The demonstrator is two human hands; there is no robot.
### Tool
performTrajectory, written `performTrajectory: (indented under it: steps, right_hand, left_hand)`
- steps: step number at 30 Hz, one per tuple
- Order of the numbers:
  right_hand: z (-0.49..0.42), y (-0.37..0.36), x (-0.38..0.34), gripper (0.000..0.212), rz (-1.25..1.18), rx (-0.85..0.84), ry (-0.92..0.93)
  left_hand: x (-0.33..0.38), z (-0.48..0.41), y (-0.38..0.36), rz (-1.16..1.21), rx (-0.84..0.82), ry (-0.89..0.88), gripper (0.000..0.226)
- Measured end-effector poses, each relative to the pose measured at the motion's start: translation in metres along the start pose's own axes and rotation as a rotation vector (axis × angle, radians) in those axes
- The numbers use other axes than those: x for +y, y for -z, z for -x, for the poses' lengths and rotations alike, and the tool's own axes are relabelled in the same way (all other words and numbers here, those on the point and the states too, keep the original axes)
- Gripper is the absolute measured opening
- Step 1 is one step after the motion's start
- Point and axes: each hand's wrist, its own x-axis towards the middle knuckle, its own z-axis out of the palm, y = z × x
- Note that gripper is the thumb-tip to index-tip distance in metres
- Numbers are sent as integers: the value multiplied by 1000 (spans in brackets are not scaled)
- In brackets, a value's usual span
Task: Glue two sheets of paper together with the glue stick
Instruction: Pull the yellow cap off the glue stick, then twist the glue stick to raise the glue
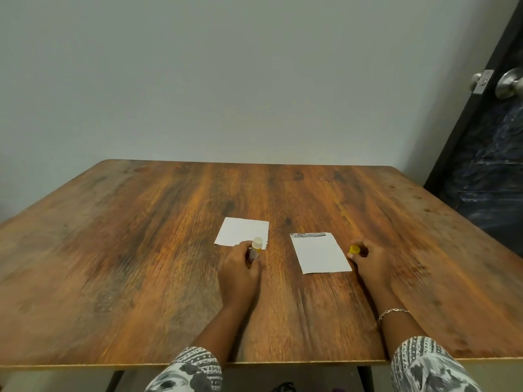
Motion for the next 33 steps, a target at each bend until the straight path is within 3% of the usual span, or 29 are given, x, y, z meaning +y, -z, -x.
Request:
performTrajectory:
  steps: [3, 7, 10, 12, 14, 20, 29, 33]
  right_hand:
    - [4, 4, -5, 46, 29, -18, -11]
    - [39, -1, -35, 34, -59, 117, 211]
    - [74, -28, -68, 41, -379, -238, 169]
    - [89, -49, -83, 44, -381, -512, 135]
    - [97, -64, -90, 41, -313, -600, 175]
    - [99, -81, -94, 38, -191, -517, 264]
    - [94, -80, -88, 34, -296, -524, 245]
    - [97, -83, -91, 33, -228, -464, 294]
  left_hand:
    - [0, 1, 2, 15, 3, -14, 29]
    - [1, 1, 3, 41, 23, -31, 28]
    - [2, 1, 3, 52, 26, -64, 26]
    - [1, 2, 3, 50, 29, -70, 23]
    - [0, 3, 5, 56, 30, -70, 19]
    - [1, 3, 7, 131, 7, -115, 19]
    - [-2, 2, 7, 127, -53, -223, 17]
    - [-1, 4, 7, 97, -64, -234, 20]
